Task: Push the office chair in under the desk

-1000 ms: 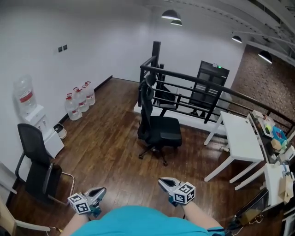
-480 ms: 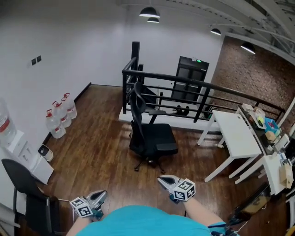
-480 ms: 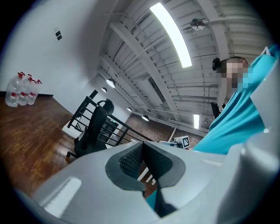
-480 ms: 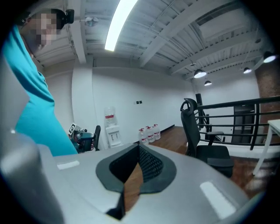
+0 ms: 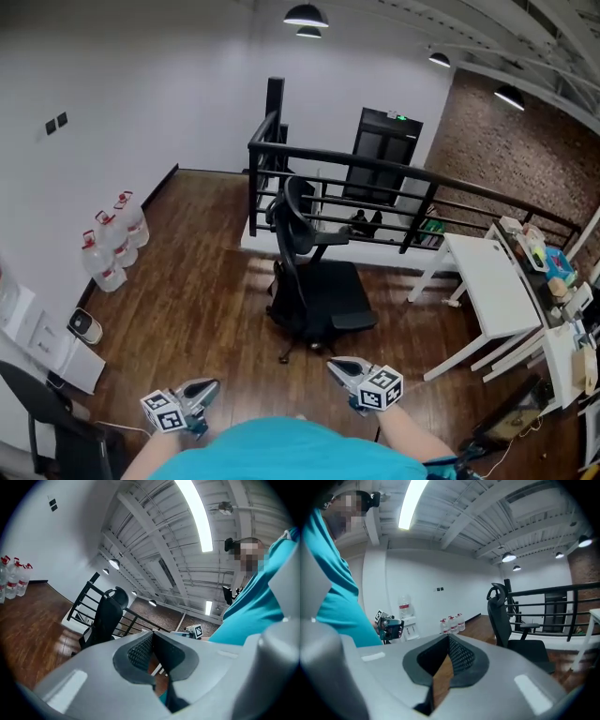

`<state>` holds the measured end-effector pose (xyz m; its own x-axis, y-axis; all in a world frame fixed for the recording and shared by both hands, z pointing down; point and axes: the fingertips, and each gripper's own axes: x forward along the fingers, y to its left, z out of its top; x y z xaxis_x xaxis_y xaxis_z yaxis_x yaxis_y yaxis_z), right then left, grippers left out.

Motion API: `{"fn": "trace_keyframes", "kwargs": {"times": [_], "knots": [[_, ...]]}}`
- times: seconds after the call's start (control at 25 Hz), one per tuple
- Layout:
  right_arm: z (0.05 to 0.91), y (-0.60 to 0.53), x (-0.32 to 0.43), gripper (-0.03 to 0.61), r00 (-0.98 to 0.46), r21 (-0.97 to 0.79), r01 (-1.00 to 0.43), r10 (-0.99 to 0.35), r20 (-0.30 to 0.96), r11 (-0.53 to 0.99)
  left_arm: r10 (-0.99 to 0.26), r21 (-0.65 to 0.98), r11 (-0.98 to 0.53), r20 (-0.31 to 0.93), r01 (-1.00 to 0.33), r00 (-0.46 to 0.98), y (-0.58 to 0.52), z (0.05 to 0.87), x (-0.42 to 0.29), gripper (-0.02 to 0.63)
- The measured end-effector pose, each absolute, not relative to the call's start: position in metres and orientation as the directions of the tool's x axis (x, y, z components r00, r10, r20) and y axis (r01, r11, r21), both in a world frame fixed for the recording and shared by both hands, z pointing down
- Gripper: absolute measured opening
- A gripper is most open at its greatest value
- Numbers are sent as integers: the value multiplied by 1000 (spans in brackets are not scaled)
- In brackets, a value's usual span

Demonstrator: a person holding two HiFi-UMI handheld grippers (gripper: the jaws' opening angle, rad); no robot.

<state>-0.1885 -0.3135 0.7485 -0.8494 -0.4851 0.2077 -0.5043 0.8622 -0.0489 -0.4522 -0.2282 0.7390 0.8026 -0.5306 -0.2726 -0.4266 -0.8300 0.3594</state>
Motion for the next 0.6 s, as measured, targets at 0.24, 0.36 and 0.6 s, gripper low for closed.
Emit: {"fn": "trace_keyframes", "kwargs": {"times": [0.24, 0.36, 0.6], "knots": [[672, -409, -186, 2, -896, -30, -421, -410, 170, 907, -620, 371, -767, -224, -523, 752, -318, 668, -448, 23], [671, -481, -193, 3, -913, -23, -378, -368, 173, 926, -676, 415, -715, -203, -563, 708, -393, 688, -457, 25], [688, -573, -206, 3, -919, 32, -349, -349, 183, 936, -691, 432, -701, -213, -568, 690, -493, 697, -457, 25]]}}
